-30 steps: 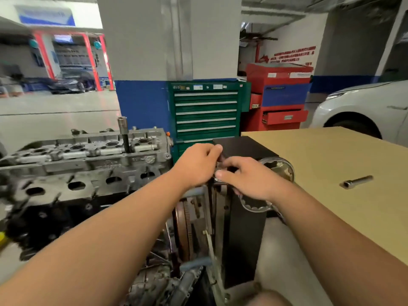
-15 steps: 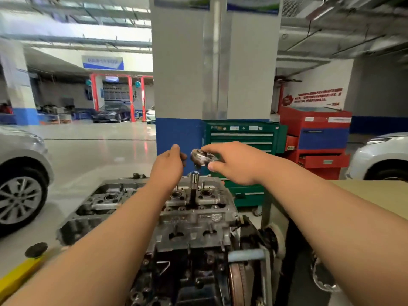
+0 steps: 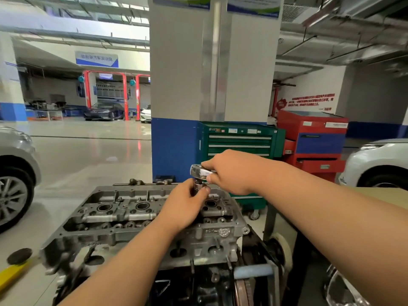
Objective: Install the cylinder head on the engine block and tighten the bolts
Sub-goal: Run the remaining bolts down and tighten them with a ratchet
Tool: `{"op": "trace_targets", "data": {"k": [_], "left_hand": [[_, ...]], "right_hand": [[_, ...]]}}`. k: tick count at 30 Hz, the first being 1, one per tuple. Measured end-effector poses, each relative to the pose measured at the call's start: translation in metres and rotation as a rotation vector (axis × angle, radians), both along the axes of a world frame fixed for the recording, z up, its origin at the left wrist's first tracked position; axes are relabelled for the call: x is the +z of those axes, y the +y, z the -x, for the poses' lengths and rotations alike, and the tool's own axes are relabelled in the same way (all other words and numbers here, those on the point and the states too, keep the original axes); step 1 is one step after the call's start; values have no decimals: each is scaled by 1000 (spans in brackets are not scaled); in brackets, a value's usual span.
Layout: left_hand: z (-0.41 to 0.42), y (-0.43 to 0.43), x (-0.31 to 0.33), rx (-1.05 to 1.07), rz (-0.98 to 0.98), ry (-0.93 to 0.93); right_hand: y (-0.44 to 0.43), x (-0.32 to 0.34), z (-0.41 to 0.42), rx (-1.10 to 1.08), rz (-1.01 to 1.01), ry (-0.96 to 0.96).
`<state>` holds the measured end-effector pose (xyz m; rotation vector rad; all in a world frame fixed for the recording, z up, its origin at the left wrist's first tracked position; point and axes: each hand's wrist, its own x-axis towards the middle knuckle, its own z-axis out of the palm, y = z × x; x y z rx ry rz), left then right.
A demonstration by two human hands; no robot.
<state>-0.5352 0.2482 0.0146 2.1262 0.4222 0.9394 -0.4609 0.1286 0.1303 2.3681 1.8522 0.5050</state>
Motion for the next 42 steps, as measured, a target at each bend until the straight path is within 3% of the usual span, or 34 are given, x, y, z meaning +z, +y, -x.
{"op": "trace_targets", "data": {"k": [3,7,19,31,42], "left_hand": [[-3,3,-1,13,62,-46],[2,6,-1,-39,166,-89],[3,5,-4,-72,213,-109],[-4,-5,-2,138,-2,50],[5,-9,0,76,23,88]], "right_hand": [[2,-6,1,-35,15,-126],[4,-11,-4,41,45,-158],[6,-1,-33,225,169,-351],[8,-1,18,-3,153,-284],[7,11,20,18,174,-266]]}}
